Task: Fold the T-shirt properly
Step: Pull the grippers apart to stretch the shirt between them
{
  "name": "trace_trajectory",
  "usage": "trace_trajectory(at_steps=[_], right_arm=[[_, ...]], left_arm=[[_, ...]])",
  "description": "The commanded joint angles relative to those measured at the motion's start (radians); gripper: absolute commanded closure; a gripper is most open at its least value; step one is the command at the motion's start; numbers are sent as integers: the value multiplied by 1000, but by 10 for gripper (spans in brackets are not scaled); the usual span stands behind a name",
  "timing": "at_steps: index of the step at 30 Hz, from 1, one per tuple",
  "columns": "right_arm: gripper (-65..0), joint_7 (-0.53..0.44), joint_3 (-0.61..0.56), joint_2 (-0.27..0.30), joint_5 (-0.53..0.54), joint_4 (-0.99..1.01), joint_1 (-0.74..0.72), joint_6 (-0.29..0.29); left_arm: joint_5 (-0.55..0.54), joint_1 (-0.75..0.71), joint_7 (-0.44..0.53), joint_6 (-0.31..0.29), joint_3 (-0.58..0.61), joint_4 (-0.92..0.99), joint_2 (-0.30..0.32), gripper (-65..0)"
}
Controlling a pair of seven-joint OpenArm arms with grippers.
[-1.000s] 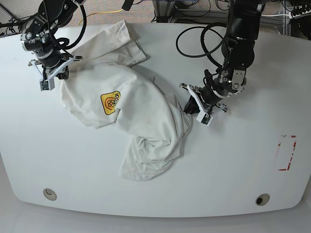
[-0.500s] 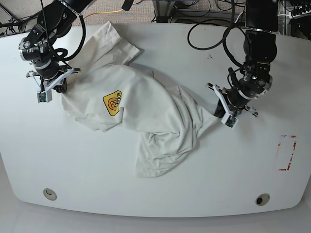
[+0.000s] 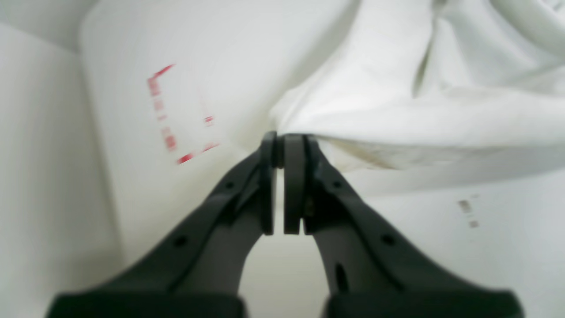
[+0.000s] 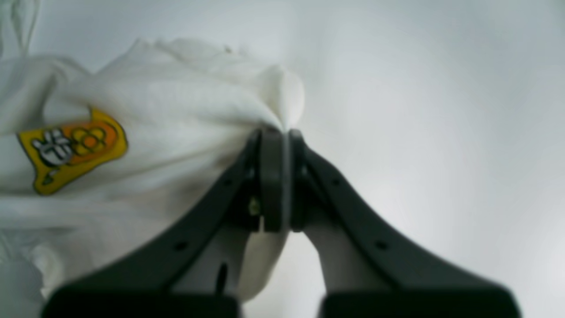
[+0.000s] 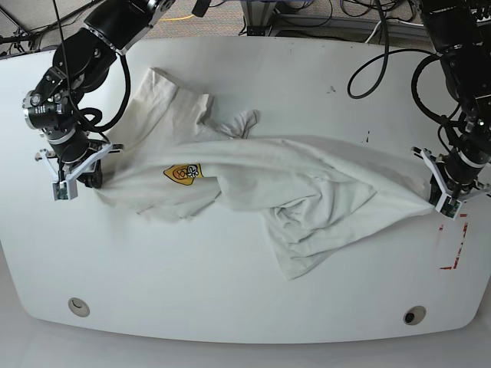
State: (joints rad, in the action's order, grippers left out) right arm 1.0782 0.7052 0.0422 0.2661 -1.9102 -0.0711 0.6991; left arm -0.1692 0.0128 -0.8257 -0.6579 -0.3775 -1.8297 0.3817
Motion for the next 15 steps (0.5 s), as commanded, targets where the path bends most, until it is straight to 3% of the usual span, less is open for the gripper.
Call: trace_trajectory(at_steps=[1, 9, 15], right_arm=[[0, -5, -3, 17, 15, -19, -49, -1], [0, 41, -3, 68, 15, 25, -175, -1], [0, 46, -5, 97, 15, 56, -247, -1]], left_arm=[[-3, 20, -7, -15, -65, -46, 24, 0], [-5, 129, -166, -40, -173, -107, 84, 0], [-8, 221, -208, -40, -186, -109, 130, 0]])
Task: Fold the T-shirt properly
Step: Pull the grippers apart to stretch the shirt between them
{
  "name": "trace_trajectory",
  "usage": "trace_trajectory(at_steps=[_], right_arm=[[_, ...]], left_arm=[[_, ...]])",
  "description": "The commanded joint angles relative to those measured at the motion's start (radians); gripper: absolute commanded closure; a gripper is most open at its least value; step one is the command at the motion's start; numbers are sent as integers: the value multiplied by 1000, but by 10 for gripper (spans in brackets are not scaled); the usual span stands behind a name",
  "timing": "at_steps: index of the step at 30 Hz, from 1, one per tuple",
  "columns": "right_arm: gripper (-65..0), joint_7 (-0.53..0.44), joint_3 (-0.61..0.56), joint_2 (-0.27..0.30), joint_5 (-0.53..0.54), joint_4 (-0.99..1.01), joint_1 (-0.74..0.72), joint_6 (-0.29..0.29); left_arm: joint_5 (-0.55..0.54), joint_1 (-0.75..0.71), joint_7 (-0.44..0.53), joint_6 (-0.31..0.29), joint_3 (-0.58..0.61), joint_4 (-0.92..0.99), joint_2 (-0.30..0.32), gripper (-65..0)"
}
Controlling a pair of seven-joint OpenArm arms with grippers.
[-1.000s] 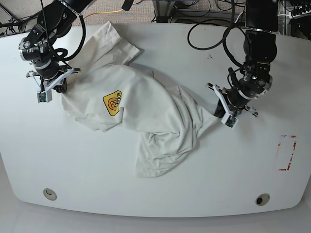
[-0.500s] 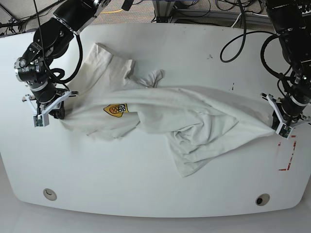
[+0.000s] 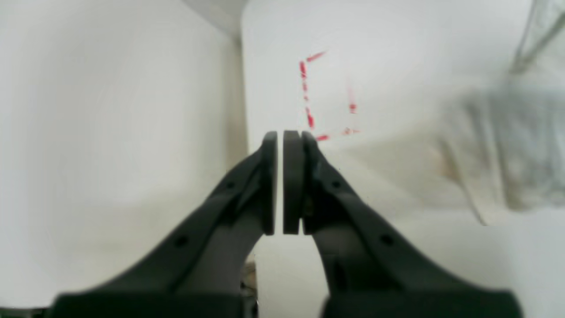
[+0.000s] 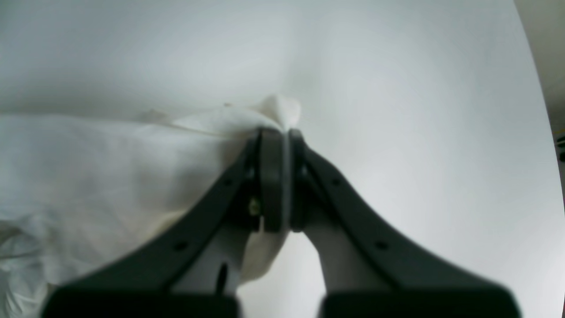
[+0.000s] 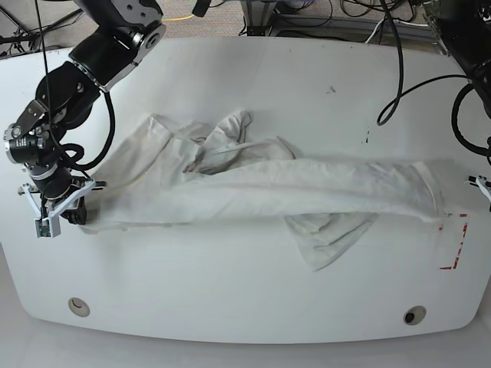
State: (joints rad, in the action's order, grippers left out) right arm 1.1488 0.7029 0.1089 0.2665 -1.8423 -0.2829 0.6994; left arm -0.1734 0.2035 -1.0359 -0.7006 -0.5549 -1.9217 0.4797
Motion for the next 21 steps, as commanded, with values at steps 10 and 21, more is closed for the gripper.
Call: trace_trajectory(at_steps=[10, 21], right_arm=[[0, 27, -2, 90, 15, 54, -195, -1], [0, 26, 1, 84, 15, 71, -105, -1]], left_arm=[[-4, 170, -59, 2, 85, -15, 34, 0], [-5, -32, -165, 2, 88, -20, -163, -288]])
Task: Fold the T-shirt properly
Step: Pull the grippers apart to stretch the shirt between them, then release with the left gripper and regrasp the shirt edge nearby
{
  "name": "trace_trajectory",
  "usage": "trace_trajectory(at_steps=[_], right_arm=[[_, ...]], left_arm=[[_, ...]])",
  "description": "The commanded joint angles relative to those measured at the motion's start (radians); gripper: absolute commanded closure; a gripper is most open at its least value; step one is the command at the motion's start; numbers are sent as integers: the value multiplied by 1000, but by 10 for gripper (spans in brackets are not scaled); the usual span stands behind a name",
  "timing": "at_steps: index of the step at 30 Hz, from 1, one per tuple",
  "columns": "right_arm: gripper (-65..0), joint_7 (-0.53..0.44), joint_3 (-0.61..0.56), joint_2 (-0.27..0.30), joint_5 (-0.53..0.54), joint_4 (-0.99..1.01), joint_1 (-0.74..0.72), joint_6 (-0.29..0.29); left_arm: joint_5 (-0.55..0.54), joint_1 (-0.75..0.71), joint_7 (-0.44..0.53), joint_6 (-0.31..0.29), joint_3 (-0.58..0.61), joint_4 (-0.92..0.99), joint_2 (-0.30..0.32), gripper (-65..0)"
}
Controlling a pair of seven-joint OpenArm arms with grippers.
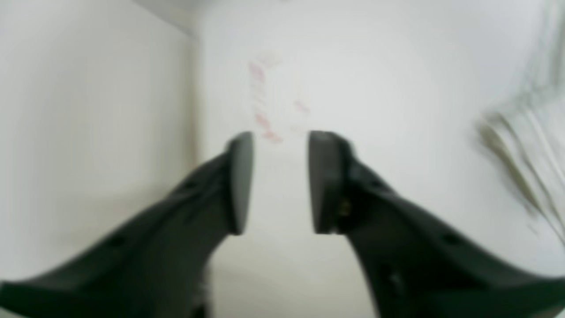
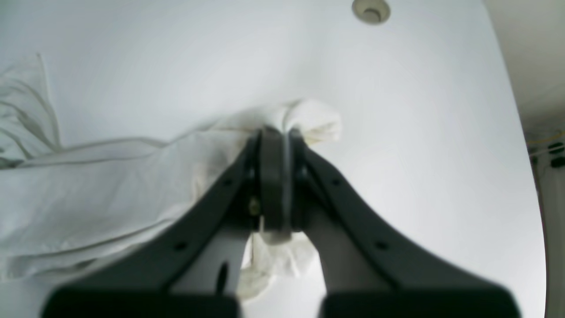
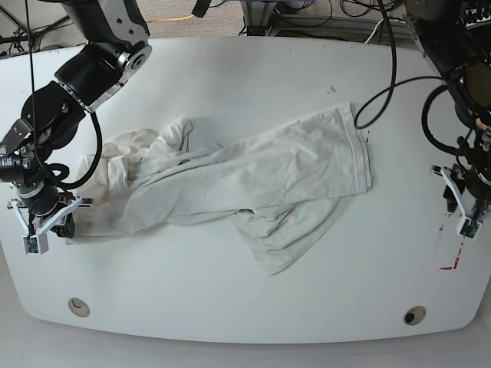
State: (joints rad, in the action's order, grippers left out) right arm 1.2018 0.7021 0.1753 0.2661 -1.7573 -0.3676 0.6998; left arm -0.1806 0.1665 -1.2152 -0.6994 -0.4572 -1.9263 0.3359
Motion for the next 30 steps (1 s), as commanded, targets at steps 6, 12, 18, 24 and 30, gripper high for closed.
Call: trace_trajectory(at_steps=[6, 12, 18, 24, 30], right_arm=[[0, -29, 6, 16, 20, -16, 28, -2], [0, -29, 3, 16, 22, -16, 61, -2], [0, -29, 3, 16, 22, -13, 77, -2], [0, -29, 3, 16, 23, -16, 92, -2], [0, -29, 3, 16, 23, -16, 106, -2]], left_arm=[[0, -144, 15, 1, -10, -15, -131, -360], [0, -235, 15, 1, -7, -15, -195, -360], [-27, -278, 15, 1, 18, -15, -217, -361], [-219, -310, 16, 1, 113, -12, -146, -360], [-253, -310, 16, 1, 150, -9, -153, -360]])
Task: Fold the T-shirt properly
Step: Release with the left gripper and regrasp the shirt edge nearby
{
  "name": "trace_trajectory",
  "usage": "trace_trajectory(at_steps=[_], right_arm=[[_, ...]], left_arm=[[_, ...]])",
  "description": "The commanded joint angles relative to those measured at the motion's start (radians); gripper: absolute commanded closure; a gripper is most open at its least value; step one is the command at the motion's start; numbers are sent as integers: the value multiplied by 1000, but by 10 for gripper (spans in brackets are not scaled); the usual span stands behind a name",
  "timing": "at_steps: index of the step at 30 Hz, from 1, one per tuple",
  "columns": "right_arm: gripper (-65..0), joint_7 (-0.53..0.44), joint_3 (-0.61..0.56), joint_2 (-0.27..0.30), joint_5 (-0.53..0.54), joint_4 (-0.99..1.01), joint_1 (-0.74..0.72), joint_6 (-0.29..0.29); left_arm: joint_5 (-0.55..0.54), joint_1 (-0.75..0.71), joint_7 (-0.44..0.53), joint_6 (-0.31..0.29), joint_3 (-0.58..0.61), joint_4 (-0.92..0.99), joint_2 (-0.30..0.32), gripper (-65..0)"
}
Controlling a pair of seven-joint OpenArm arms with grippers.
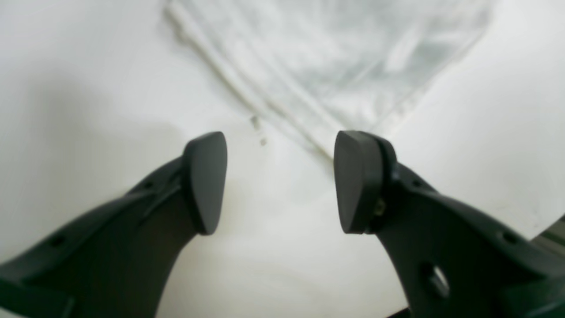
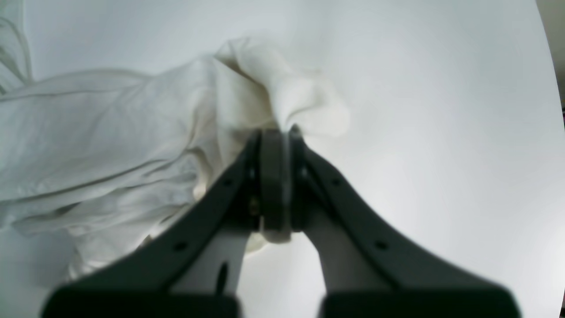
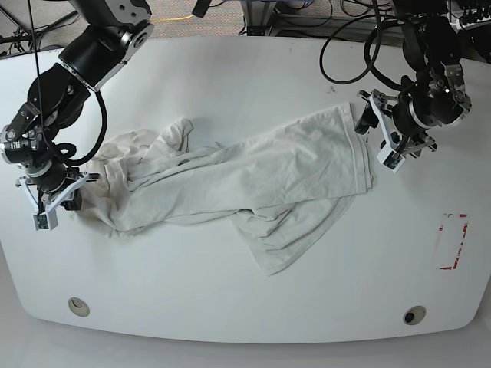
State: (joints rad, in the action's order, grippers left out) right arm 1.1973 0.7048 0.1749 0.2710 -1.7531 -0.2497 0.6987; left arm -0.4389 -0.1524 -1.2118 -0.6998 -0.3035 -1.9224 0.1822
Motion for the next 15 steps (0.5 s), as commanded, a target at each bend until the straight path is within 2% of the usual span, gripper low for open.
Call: trace_trajectory(at_steps=[1, 7, 13, 15], right_arm=[[0, -24, 0, 16, 18, -20, -10, -1], [0, -24, 0, 16, 18, -21, -4, -1], [0, -24, 5, 16, 18, -17, 0, -1], [0, -24, 5, 16, 18, -17, 2, -1]], left_arm=[[13, 7, 13, 2, -1, -10, 1, -360], [48, 4, 22, 2, 59, 50, -8, -360], [139, -42, 146, 2, 83, 113, -11, -360], [144, -46, 151, 2, 106, 134, -11, -360]])
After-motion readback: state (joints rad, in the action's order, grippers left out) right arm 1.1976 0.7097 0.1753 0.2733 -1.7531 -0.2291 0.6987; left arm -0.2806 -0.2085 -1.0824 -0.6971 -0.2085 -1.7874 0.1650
